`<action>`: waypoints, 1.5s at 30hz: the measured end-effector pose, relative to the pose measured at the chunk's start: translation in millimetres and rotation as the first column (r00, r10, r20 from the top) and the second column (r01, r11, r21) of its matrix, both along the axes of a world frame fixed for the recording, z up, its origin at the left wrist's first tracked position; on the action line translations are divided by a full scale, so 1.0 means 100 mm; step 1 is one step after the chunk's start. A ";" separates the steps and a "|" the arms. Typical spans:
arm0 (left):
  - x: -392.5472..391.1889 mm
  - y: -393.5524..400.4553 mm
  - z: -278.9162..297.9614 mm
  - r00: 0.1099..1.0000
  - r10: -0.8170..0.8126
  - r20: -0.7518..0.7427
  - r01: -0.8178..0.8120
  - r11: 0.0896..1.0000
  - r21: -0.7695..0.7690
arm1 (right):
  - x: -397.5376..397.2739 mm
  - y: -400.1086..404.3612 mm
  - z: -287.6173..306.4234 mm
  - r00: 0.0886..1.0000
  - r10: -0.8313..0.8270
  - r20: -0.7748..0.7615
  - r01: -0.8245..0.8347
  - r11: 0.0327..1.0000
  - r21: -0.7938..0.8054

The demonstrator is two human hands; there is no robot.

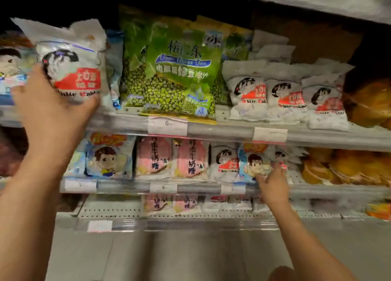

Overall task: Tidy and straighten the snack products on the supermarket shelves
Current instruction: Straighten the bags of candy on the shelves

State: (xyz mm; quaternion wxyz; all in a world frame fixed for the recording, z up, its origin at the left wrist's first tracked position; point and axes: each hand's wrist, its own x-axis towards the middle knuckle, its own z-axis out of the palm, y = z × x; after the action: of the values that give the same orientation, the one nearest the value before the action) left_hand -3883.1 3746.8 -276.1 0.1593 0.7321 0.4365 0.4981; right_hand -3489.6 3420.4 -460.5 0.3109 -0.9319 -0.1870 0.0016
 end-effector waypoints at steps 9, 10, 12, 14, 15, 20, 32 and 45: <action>0.11 -0.92 0.07 0.999 -0.031 -0.028 0.032 0.999 0.018 | -0.05 -0.12 0.52 0.982 0.023 -0.187 -0.003 0.994 0.106; 0.09 -0.91 -0.01 0.998 -0.044 -0.055 0.047 0.998 0.046 | -0.07 -0.13 0.53 0.982 0.043 -0.185 -0.019 0.991 0.132; 0.05 -0.88 -0.12 0.990 -0.048 -0.129 0.059 0.995 0.078 | -0.13 -0.16 0.56 0.986 0.084 -0.143 -0.060 0.984 0.169; 0.03 -0.91 -0.22 0.976 -0.073 -0.204 0.091 0.993 0.081 | -0.23 -0.23 0.60 0.990 0.114 -0.084 -0.099 0.980 0.173; 0.03 -0.92 -0.27 0.970 -0.106 -0.219 0.125 0.989 0.075 | -0.28 -0.28 0.62 0.989 0.138 -0.061 -0.125 0.977 0.172; 0.03 -0.91 -0.41 0.931 -0.243 -0.274 0.266 0.963 0.052 | -0.50 -0.48 0.70 0.967 0.254 0.032 -0.255 0.952 0.171; -0.14 -0.81 -0.57 0.892 -0.280 -0.356 0.324 0.944 0.070 | -1.16 -0.51 0.93 0.933 0.359 -0.001 -0.353 0.919 0.177; -0.41 -0.28 -0.79 0.777 -0.371 -0.509 0.457 0.888 0.051 | -1.74 0.31 1.64 0.873 0.478 0.099 -0.471 0.773 0.425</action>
State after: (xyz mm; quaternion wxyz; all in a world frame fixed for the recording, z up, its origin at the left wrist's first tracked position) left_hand -3924.3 3718.7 -355.3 0.0866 0.9222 0.2452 0.2864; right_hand -3663.6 3451.9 -296.2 0.5022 -0.7606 -0.4090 0.0447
